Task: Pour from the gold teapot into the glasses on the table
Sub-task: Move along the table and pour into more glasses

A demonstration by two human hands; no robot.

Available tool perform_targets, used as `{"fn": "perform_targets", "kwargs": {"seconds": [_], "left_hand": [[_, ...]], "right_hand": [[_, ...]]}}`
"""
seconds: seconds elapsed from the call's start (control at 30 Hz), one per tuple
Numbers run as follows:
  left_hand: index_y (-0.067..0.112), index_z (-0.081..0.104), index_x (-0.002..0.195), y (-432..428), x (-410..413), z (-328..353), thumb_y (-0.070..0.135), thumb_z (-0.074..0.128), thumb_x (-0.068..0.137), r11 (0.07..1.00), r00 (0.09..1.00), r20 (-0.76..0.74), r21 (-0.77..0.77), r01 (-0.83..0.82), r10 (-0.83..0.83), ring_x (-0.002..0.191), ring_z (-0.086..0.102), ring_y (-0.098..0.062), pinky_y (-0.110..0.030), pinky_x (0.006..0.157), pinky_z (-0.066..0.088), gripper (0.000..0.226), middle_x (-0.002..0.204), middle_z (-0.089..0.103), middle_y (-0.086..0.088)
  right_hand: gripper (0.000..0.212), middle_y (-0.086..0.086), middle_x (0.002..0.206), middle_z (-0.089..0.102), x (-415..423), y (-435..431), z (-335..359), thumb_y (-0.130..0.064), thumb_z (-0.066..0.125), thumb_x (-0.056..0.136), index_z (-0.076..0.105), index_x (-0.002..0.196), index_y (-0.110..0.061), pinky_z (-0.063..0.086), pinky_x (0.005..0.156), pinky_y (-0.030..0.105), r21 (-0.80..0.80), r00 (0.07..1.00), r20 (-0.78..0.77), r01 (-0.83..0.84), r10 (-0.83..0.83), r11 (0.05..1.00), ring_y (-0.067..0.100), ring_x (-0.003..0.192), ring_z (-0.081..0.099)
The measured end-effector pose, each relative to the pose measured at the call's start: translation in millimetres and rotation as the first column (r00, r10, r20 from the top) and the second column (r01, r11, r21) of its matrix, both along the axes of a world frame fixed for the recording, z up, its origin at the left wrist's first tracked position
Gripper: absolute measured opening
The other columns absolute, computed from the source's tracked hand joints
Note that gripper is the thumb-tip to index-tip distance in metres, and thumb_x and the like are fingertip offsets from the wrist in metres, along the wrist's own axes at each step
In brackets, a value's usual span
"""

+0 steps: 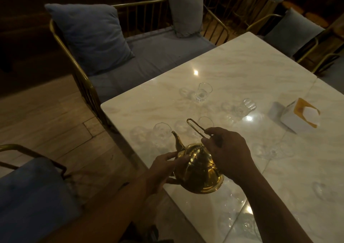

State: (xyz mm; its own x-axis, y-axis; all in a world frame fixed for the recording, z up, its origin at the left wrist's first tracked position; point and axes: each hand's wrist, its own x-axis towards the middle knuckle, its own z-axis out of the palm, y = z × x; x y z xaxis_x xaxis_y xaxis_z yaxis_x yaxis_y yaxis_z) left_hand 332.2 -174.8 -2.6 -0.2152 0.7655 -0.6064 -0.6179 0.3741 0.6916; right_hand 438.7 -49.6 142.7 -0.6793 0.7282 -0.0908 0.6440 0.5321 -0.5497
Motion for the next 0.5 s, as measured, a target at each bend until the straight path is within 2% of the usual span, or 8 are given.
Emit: {"fn": "perform_targets", "kwargs": {"seconds": [0.07,0.13,0.2,0.27,0.4,0.5], "left_hand": [[0.024,0.06,0.132,-0.1,0.4,0.0,0.045,0.079,0.077,1.0,1.0,-0.001,0.003,0.001,-0.001,0.109,0.065,-0.033,-0.041,0.079,0.061,0.062,0.122,0.067,-0.01],[0.026,0.06,0.132,0.2,0.3,0.3,0.045,0.08,0.075,1.0,1.0,-0.008,-0.003,-0.003,0.003,0.11,0.065,-0.033,-0.039,0.076,0.06,0.062,0.123,0.067,-0.01],[0.03,0.062,0.127,1.2,-0.3,1.4,0.043,0.081,0.073,1.0,1.0,-0.013,-0.003,-0.008,0.008,0.11,0.064,-0.031,-0.038,0.074,0.06,0.058,0.124,0.066,-0.01],[0.034,0.062,0.122,2.0,-1.5,1.1,0.04,0.082,0.073,1.0,1.0,-0.02,0.0,-0.016,0.016,0.11,0.065,-0.03,-0.04,0.076,0.06,0.054,0.124,0.066,-0.009],[0.035,0.059,0.126,2.7,-2.2,-2.9,0.034,0.086,0.07,0.999,0.999,-0.035,0.006,-0.039,0.04,0.111,0.064,-0.028,-0.049,0.088,0.058,0.063,0.124,0.064,-0.007],[0.038,0.058,0.128,4.9,-1.1,-4.6,0.034,0.09,0.067,0.997,0.994,-0.081,0.008,-0.074,0.074,0.112,0.063,-0.026,-0.047,0.086,0.06,0.07,0.127,0.062,-0.004]], "right_hand": [[0.035,-0.001,0.106,0.072,1.1,0.1,-0.7,-0.032,0.065,0.09,0.064,0.123,-0.022,0.038,0.07,0.013,0.007,1.0,0.005,-0.003,0.003,1.0,0.005,0.084,0.058],[0.034,-0.002,0.104,0.072,3.7,-0.6,-0.6,-0.031,0.065,0.09,0.064,0.123,-0.022,0.039,0.072,0.016,0.003,1.0,0.003,0.007,-0.007,1.0,0.006,0.085,0.059],[0.032,-0.006,0.094,0.069,7.9,-2.0,-1.0,-0.03,0.066,0.09,0.064,0.121,-0.022,0.039,0.071,0.014,-0.002,1.0,0.002,0.016,-0.016,1.0,0.005,0.082,0.059],[0.031,-0.011,0.086,0.065,14.1,-3.2,-3.7,-0.03,0.067,0.089,0.064,0.119,-0.024,0.037,0.065,0.008,-0.004,1.0,0.002,0.025,-0.025,1.0,-0.001,0.077,0.058],[0.029,-0.008,0.098,0.069,27.0,-3.4,-10.9,-0.027,0.068,0.088,0.064,0.117,-0.024,0.035,0.063,0.005,-0.044,0.998,0.017,0.055,-0.054,0.998,-0.004,0.08,0.058],[0.028,-0.014,0.088,0.066,34.3,-4.8,-12.2,-0.029,0.071,0.085,0.065,0.112,-0.024,0.037,0.06,0.007,-0.056,0.996,0.012,0.084,-0.083,0.995,-0.005,0.077,0.059]]}}
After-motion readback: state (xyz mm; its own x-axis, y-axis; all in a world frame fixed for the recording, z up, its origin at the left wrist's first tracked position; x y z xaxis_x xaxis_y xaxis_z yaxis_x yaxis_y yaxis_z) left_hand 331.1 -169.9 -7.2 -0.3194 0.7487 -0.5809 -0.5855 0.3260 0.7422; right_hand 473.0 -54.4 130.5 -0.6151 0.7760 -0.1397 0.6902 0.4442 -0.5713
